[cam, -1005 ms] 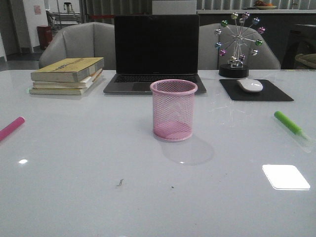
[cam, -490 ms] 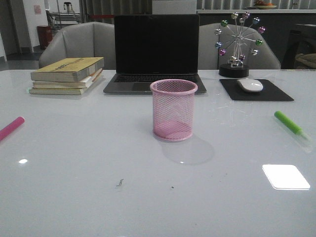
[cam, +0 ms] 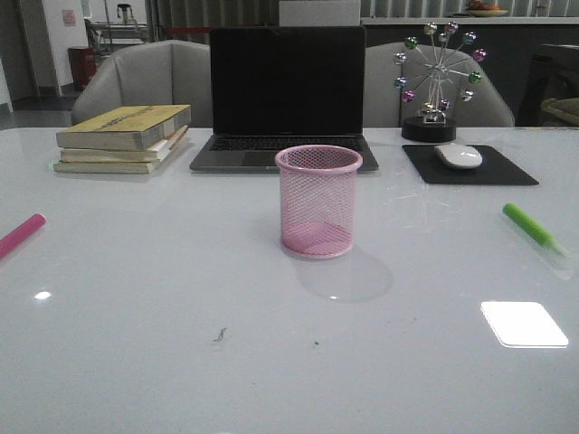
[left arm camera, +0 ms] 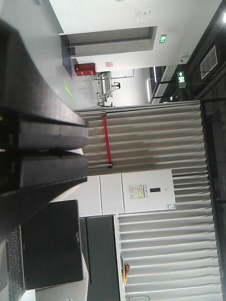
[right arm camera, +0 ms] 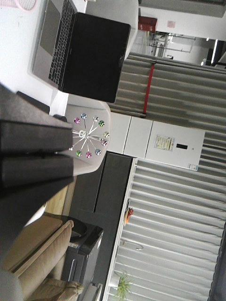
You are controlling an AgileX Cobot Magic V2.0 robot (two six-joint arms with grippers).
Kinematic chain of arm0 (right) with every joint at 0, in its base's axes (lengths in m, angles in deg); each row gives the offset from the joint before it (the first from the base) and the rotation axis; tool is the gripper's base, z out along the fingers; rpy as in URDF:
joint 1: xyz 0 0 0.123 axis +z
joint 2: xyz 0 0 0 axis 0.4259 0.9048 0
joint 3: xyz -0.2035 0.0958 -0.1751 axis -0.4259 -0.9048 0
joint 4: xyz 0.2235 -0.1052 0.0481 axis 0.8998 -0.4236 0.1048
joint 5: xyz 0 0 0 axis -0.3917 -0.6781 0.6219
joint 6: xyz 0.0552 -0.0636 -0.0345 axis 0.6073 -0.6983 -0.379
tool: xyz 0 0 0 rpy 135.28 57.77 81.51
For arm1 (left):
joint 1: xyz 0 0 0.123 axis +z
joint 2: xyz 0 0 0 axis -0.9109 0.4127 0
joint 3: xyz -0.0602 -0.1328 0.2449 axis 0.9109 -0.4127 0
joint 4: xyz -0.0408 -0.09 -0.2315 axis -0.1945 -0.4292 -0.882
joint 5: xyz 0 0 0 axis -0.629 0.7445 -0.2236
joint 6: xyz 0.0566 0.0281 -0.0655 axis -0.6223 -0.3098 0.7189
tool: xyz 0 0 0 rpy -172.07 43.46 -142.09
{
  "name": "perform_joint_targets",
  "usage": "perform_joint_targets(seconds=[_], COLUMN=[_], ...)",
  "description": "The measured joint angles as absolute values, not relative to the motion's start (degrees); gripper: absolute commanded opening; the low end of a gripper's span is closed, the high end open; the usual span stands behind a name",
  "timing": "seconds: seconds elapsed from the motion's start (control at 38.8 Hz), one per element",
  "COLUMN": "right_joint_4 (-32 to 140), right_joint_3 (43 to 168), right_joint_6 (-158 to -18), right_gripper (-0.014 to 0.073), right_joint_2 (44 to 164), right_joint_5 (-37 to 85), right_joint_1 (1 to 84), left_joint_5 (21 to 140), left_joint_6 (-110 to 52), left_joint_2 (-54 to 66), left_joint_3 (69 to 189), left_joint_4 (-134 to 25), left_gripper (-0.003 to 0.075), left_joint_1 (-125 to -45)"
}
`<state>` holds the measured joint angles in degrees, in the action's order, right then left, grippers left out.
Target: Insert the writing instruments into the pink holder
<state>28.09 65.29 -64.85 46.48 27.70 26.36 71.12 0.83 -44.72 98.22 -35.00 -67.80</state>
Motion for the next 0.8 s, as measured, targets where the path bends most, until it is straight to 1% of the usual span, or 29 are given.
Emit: perform_joint_targets(seconds=[0.15, 0.28, 0.44, 0.62, 0.8], right_joint_4=[28.0, 28.7, 30.0, 32.6, 32.9], right_joint_3=[72.0, 81.1, 88.5, 89.5, 89.5], right_joint_6=[-64.9, -65.0, -65.0, -65.1, -65.1], right_gripper=[0.0066, 0.0066, 0.0066, 0.0066, 0.0066], right_joint_2=[53.8, 64.8, 78.2, 89.3, 92.9], right_joint_5=[25.3, 21.7, 16.5, 12.7, 7.9], right_joint_1=[26.4, 26.4, 26.4, 26.4, 26.4], left_joint_5=[71.5, 73.3, 74.6, 77.3, 78.3], left_joint_6=[0.8, 0.7, 0.7, 0.6, 0.6], left_joint_2=[-36.0, -27.4, -20.5, -11.6, -6.2], left_joint_3=[105.1, 109.7, 111.0, 111.0, 111.0], left_joint_4=[-35.0, -34.9, -34.9, -34.9, -34.9], left_gripper=[0.0102, 0.0102, 0.0102, 0.0102, 0.0106], left_joint_1=[-67.8, -67.8, -67.8, -67.8, -67.8])
